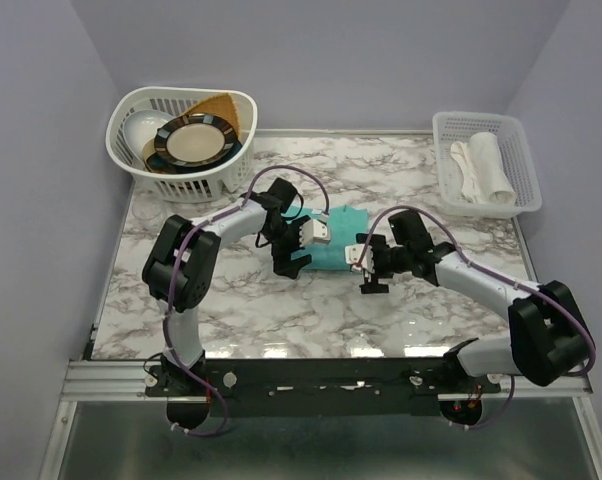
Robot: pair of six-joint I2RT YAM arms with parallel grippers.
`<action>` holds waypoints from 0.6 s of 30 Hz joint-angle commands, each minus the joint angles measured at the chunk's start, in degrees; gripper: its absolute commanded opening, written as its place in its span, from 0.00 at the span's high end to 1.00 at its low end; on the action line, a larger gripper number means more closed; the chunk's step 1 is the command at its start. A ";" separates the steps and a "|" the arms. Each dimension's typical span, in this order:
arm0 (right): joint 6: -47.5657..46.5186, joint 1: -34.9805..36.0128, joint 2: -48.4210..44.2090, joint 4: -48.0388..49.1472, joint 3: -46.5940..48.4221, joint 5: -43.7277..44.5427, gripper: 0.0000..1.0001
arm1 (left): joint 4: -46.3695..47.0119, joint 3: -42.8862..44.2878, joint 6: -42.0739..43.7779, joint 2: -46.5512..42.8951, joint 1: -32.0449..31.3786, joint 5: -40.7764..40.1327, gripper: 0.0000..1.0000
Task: Roll the t-shirts
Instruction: Roll the T-shirt to the center of the board.
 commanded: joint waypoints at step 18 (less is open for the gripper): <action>-18.47 9.27 10.16 34.47 -13.48 16.80 0.06 | -16.39 14.41 -3.52 12.05 2.00 8.57 0.02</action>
